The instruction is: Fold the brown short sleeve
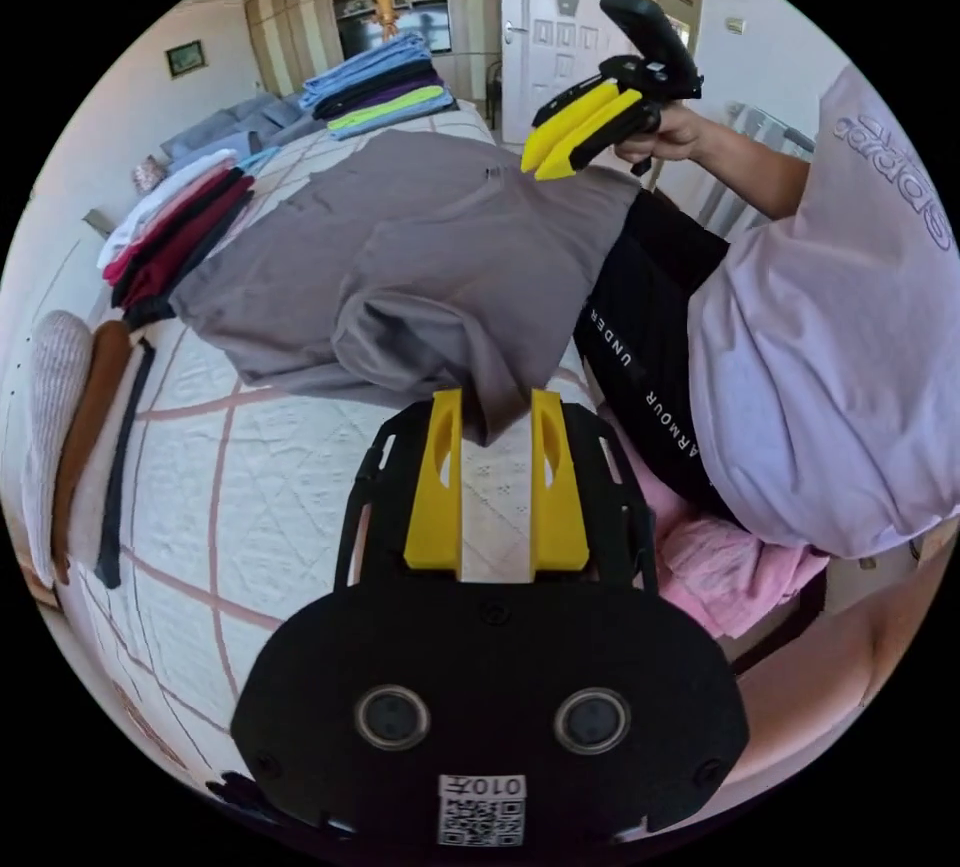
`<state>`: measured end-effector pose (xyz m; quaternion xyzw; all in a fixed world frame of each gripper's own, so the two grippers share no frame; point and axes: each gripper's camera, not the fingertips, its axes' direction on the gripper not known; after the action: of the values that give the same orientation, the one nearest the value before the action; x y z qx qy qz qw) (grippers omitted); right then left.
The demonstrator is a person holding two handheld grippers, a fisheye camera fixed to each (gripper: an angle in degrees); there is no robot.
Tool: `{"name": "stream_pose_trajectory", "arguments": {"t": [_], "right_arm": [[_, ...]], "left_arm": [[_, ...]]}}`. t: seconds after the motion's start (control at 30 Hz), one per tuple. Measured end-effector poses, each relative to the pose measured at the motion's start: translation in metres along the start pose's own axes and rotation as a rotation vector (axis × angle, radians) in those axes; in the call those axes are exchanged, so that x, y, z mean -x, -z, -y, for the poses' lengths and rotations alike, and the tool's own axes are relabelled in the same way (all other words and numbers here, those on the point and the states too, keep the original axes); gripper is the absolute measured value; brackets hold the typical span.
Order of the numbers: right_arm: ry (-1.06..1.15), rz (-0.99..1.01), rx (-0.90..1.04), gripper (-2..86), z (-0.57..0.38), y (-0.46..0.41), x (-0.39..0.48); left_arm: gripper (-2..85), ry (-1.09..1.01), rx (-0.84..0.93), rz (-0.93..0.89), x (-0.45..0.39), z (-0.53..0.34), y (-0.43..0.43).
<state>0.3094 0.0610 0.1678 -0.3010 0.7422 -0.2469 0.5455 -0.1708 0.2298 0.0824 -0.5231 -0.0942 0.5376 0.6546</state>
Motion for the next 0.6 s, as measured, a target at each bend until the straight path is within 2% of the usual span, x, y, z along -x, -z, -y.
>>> {"name": "stream_pose_trajectory", "arguments": {"t": [0.1, 0.3, 0.4, 0.5, 0.6], "right_arm": [[-0.04, -0.019, 0.016, 4.0, -0.007, 0.002, -0.007], [-0.151, -0.025, 0.097, 4.1, -0.028, -0.01, -0.031], [-0.204, -0.047, 0.137, 4.0, -0.037, -0.017, -0.04], [-0.251, -0.082, 0.214, 3.8, -0.047, -0.027, -0.05], [-0.303, -0.084, 0.206, 3.6, -0.06, -0.021, -0.059]], "left_arm": [[3.6, -0.111, -0.023, -0.007, -0.006, 0.005, 0.006], [0.8, -0.139, 0.05, 0.02, -0.013, 0.007, 0.02], [0.6, -0.097, 0.08, 0.076, -0.018, 0.011, 0.025], [0.4, -0.013, 0.137, 0.054, -0.012, 0.003, 0.011], [0.1, 0.112, 0.016, -0.015, 0.006, -0.021, 0.007]]}}
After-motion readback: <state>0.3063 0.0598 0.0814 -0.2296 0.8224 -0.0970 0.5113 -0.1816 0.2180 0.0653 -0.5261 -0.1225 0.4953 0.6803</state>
